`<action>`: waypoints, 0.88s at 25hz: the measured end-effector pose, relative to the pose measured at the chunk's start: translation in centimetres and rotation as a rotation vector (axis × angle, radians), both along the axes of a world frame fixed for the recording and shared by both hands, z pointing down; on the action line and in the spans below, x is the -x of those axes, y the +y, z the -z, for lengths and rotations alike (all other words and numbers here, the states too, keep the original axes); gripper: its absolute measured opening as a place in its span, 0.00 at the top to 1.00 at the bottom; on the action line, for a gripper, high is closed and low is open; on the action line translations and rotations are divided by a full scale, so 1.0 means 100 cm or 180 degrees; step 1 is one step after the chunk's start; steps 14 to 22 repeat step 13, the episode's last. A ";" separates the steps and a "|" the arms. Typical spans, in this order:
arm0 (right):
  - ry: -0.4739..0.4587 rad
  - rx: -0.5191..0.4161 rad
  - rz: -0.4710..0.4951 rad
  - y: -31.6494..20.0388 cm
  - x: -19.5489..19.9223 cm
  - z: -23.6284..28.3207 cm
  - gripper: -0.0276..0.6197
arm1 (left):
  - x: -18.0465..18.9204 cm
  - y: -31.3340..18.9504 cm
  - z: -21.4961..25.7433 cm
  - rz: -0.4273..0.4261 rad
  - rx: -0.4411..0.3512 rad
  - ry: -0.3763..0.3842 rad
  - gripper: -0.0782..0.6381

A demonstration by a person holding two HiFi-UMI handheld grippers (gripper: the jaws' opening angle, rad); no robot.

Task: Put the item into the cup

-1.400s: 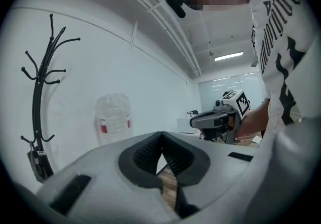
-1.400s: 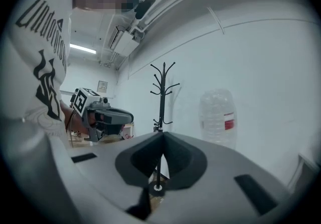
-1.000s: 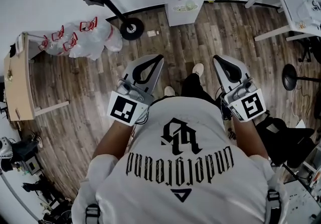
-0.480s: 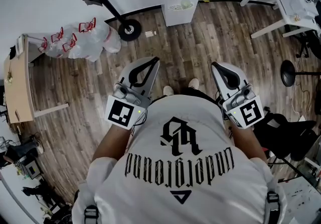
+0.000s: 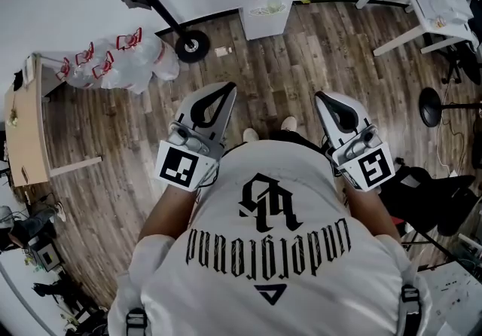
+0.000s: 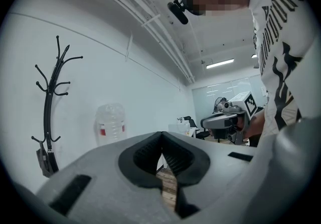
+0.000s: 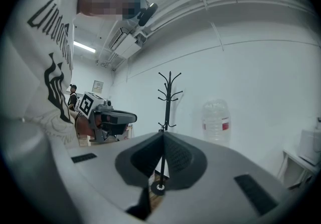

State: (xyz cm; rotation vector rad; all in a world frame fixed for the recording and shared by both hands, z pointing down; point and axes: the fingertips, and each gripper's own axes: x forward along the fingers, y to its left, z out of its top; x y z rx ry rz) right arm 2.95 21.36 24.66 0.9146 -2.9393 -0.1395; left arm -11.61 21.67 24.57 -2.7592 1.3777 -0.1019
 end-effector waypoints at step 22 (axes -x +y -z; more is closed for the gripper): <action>0.0027 -0.0009 -0.0046 0.005 0.003 -0.001 0.95 | 0.001 0.013 0.006 -0.0078 -0.0071 -0.0030 0.88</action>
